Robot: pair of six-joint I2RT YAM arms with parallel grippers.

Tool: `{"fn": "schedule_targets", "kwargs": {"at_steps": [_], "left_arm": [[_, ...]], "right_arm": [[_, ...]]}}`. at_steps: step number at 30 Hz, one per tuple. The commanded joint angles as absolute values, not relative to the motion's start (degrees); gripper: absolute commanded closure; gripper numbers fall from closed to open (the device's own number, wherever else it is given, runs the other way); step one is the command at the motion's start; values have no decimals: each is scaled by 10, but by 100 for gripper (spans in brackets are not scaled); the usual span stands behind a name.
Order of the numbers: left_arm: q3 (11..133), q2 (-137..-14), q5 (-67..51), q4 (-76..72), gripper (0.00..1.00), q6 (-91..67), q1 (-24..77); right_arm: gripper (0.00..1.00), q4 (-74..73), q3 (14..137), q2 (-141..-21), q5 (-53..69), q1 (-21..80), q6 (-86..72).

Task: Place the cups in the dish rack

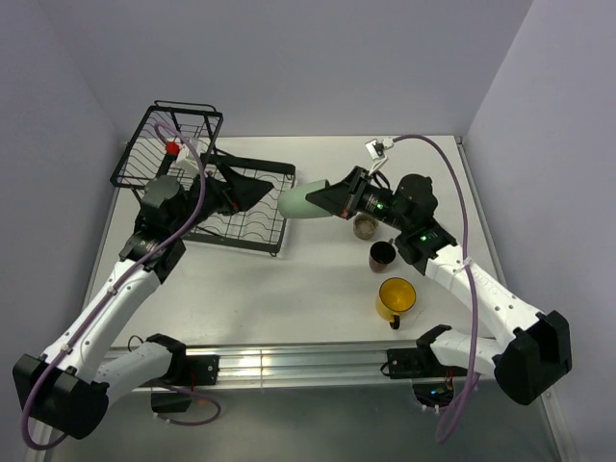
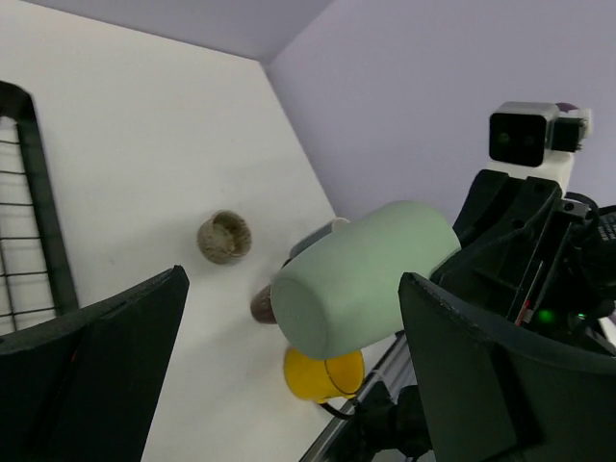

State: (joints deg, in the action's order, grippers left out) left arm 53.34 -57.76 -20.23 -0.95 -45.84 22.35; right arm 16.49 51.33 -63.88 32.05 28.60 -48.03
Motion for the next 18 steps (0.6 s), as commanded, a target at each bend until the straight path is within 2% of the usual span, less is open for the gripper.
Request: {"fn": "schedule_targets", "kwargs": {"at_steps": [1, 8, 18], "left_arm": [[521, -588, -250, -122, 1, -500, 237], [525, -611, -253, -150, 1, -507, 266], [526, -613, -265, -151, 1, -511, 294]], "right_arm": [[100, 362, 498, -633, 374, 275, -588], [100, 519, 474, -679, 392, 273, -695], [100, 640, 463, -722, 390, 266, -778]]}}
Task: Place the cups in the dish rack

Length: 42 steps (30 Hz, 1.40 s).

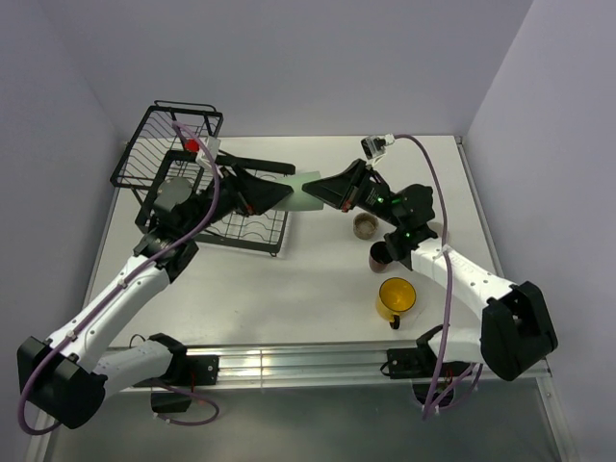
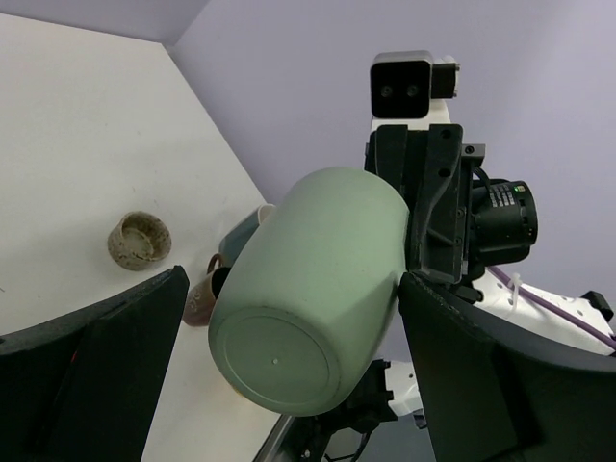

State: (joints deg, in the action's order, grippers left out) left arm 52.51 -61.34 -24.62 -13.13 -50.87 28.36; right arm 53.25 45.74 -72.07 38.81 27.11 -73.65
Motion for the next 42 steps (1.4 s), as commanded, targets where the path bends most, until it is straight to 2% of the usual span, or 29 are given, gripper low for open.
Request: {"fn": "schedule_targets", "kwargs": {"at_steps": [1, 8, 14, 17, 18, 20, 21, 23, 24, 26, 29, 32, 35, 38, 42], "left_arm": [[523, -611, -262, -151, 1, -511, 295], [516, -613, -267, -160, 3, -520, 301], [513, -619, -272, -166, 13, -526, 304], [514, -618, -271, -164, 31, -526, 304], [515, -620, -271, -164, 47, -526, 305], [519, -621, -273, -163, 64, -526, 305], [521, -621, -273, -161, 76, -525, 305], [529, -623, -273, -152, 89, -521, 305], [532, -623, -270, -148, 99, -519, 305], [539, -623, -266, -140, 100, -515, 305], [551, -620, -260, -127, 100, -510, 305], [565, -611, -249, -114, 100, -502, 305], [586, -602, -236, -92, 100, -489, 305], [614, -600, -218, -55, 100, -466, 304], [684, -613, -159, 35, 100, -409, 301]], "right_arm": [[100, 644, 464, -726, 392, 266, -781], [100, 704, 456, -758, 396, 266, -819], [100, 715, 454, -768, 397, 266, -819], [100, 715, 451, -771, 397, 266, -818], [100, 715, 450, -771, 398, 266, -816], [100, 709, 448, -769, 397, 266, -812], [100, 696, 447, -766, 396, 267, -805], [100, 666, 442, -757, 384, 266, -786], [100, 649, 442, -752, 380, 266, -776], [92, 598, 444, -734, 365, 266, -746], [67, 548, 443, -710, 347, 266, -716], [51, 477, 439, -679, 312, 266, -675], [43, 389, 432, -636, 260, 262, -631], [41, 292, 435, -590, 218, 259, -586], [40, 157, 444, -528, 94, 258, -534]]}}
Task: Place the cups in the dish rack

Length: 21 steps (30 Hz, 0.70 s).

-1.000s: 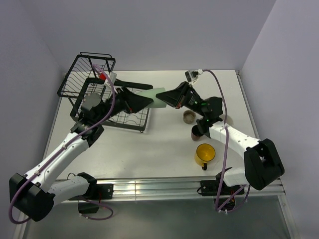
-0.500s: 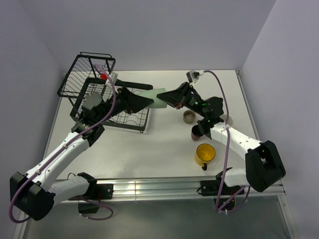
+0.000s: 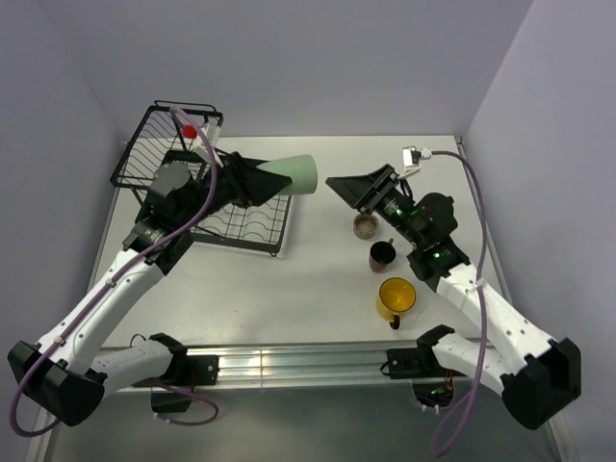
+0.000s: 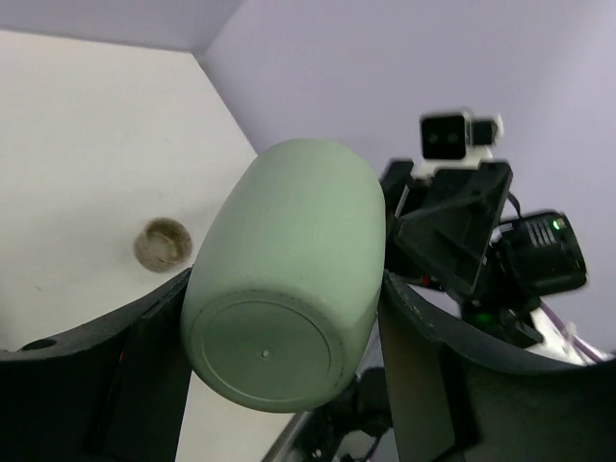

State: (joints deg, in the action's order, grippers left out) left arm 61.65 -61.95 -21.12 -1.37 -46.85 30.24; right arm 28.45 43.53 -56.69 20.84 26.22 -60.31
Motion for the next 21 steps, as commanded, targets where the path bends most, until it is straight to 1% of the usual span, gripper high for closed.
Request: {"fn": "schedule_targets", "kwargs": {"at_steps": [1, 4, 5, 6, 8, 9, 11, 12, 14, 15, 17, 18, 20, 21], "left_arm": [[702, -619, -109, 86, 100, -394, 300], [793, -663, 0, 210, 100, -337, 300], [815, -678, 66, 234, 100, -323, 300], [861, -719, 91, 257, 100, -301, 301], [906, -766, 124, 310, 100, -282, 300], [951, -816, 147, 324, 100, -269, 301], [987, -861, 170, 348, 100, -259, 301], [1023, -908, 186, 356, 100, -250, 301], [1070, -961, 201, 379, 100, -243, 301], [1128, -1017, 221, 412, 100, -235, 301], [1211, -1070, 241, 446, 100, -229, 301], [1233, -1114, 248, 471, 100, -219, 301], [1279, -1156, 271, 498, 100, -213, 300], [1323, -1194, 275, 523, 100, -207, 296]], "right_arm": [[40, 101, 453, -504, 68, 258, -512], [40, 33, 482, -480, 4, 258, -470], [40, 5, 491, -478, 2, 258, -461], [40, -15, 497, -478, -13, 258, -454], [40, -38, 510, -478, -24, 258, -440], [40, -43, 512, -482, -25, 258, -438], [40, -54, 516, -484, -27, 258, -429], [40, -57, 517, -489, -27, 258, -426], [40, -70, 523, -494, -23, 258, -418], [40, -74, 525, -498, -21, 258, -415], [40, -83, 530, -502, -19, 258, -407], [40, -86, 531, -504, -18, 258, -403], [40, -91, 532, -506, -15, 258, -397], [40, -94, 532, -511, -11, 258, -395]]}}
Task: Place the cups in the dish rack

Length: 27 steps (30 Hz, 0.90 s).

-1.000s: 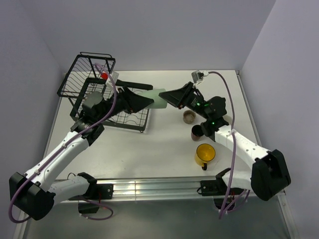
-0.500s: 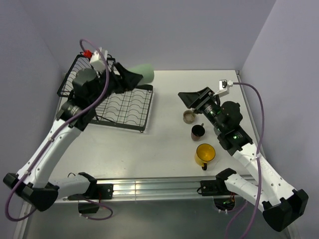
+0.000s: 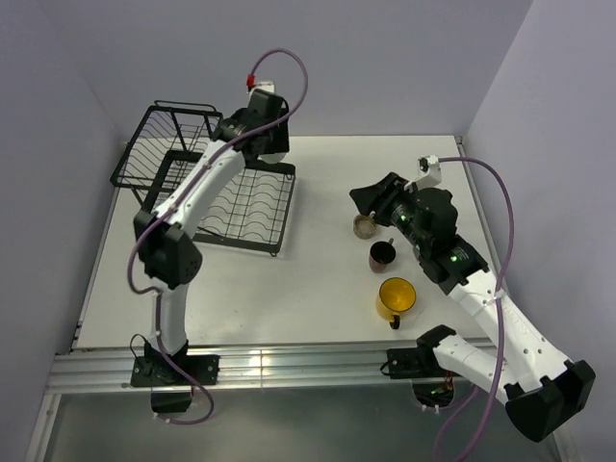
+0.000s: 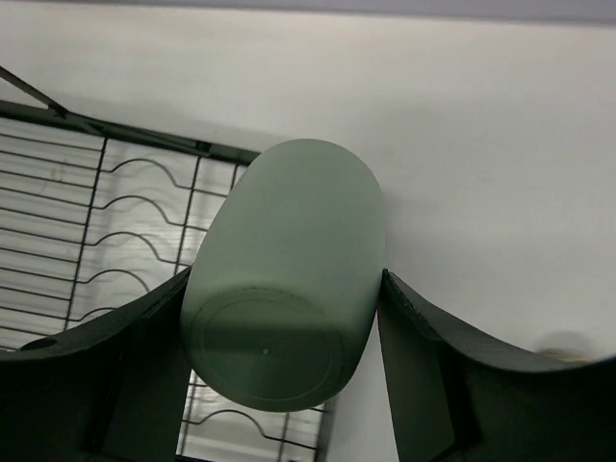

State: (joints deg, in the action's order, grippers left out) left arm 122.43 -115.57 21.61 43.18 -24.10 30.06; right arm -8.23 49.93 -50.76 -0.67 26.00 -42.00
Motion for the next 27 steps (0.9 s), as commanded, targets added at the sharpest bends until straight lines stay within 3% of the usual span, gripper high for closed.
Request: {"fn": "schedule_targets", "kwargs": {"at_steps": [1, 4, 13, 27], "left_arm": [[1341, -1211, 272, 532, 100, -206, 294], [1373, -1256, 264, 548, 100, -202, 287], [1269, -1279, 250, 511, 100, -204, 258], [1268, -1311, 262, 512, 96, -200, 246]], "right_arm": [[40, -94, 532, -513, -10, 258, -394], [40, -91, 526, -519, -3, 258, -394], [41, -75, 522, -544, 17, 258, -395], [42, -69, 518, -559, 25, 258, -394]]}}
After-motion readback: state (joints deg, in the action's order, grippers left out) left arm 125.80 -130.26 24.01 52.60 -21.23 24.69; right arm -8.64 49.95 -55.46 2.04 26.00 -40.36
